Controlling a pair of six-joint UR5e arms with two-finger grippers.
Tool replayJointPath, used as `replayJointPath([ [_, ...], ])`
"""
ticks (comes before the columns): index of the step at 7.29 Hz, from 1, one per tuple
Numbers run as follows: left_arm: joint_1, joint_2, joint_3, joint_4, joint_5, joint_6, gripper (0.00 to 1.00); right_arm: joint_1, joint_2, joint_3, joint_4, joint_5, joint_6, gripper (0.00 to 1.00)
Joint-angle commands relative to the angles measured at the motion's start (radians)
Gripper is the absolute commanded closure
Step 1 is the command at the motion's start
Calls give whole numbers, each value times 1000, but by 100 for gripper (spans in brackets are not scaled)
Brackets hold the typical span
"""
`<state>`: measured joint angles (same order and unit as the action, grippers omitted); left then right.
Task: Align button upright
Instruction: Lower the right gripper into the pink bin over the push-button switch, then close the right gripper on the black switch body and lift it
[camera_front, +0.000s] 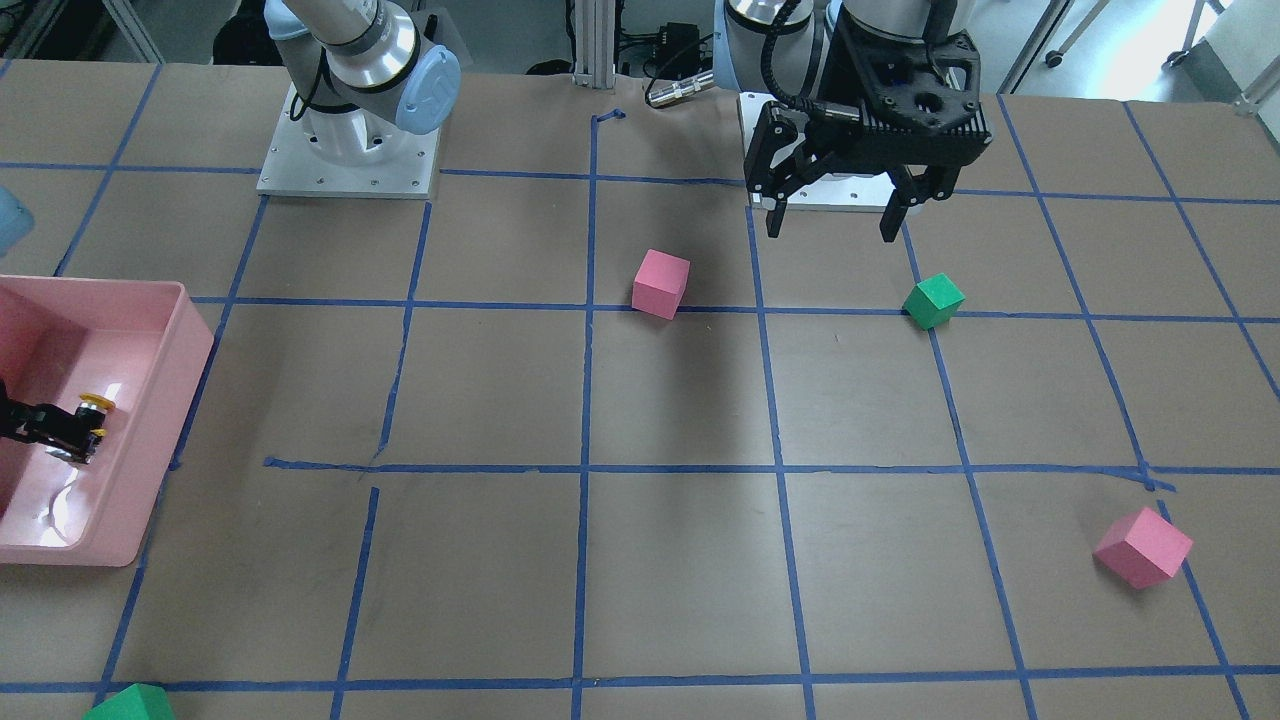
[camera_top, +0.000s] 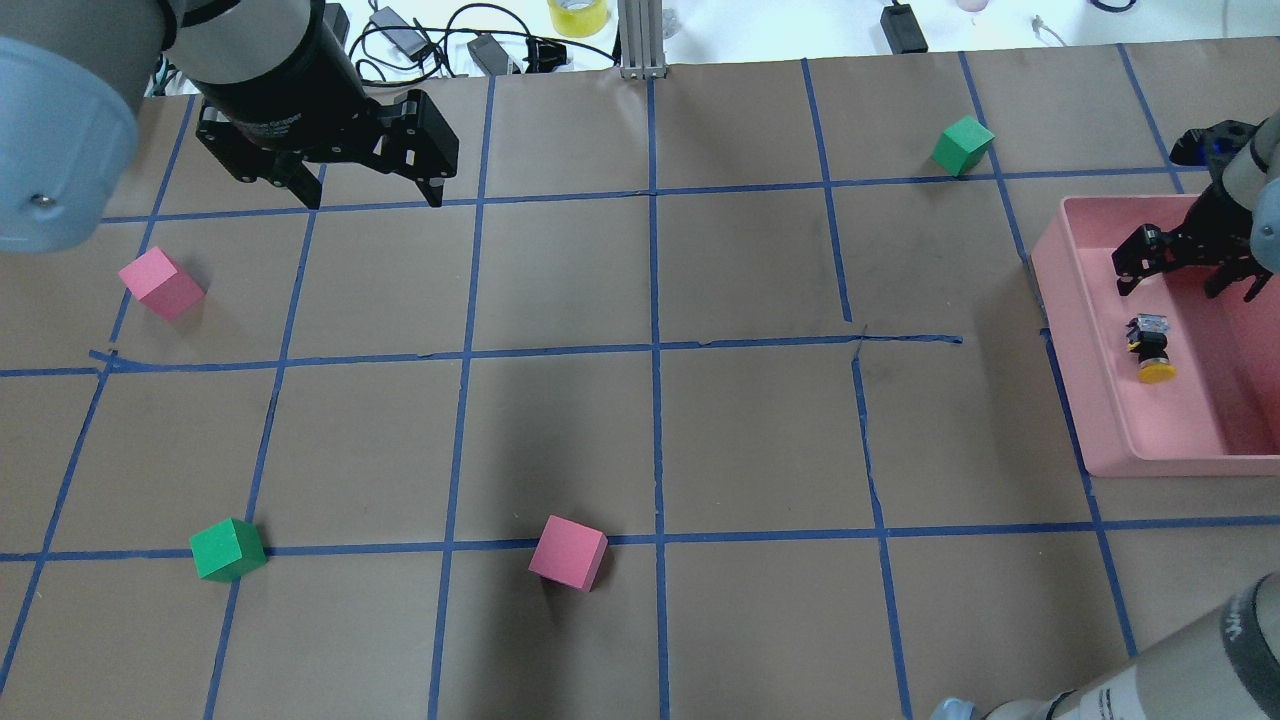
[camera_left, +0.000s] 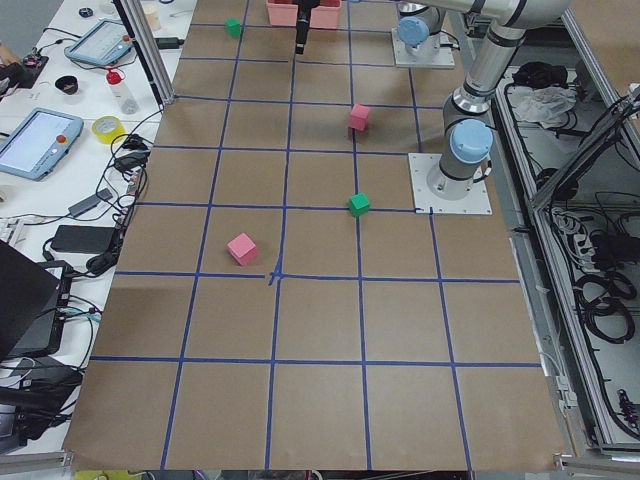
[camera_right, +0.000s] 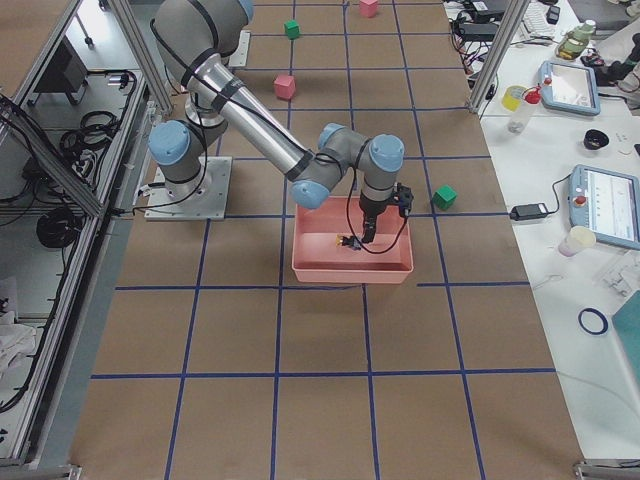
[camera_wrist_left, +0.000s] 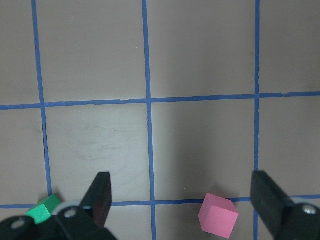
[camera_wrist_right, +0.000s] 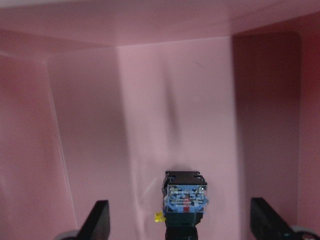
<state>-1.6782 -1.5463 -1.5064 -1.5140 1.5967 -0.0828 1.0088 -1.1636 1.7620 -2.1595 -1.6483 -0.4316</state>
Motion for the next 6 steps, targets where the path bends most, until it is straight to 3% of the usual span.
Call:
replayJointPath([
  [1, 0, 0, 0, 0, -1, 0, 0, -4, 27, 2, -6, -4, -3, 2],
  [6, 0, 0, 0, 0, -1, 0, 0, -9, 74, 14, -34, -33, -1, 7],
])
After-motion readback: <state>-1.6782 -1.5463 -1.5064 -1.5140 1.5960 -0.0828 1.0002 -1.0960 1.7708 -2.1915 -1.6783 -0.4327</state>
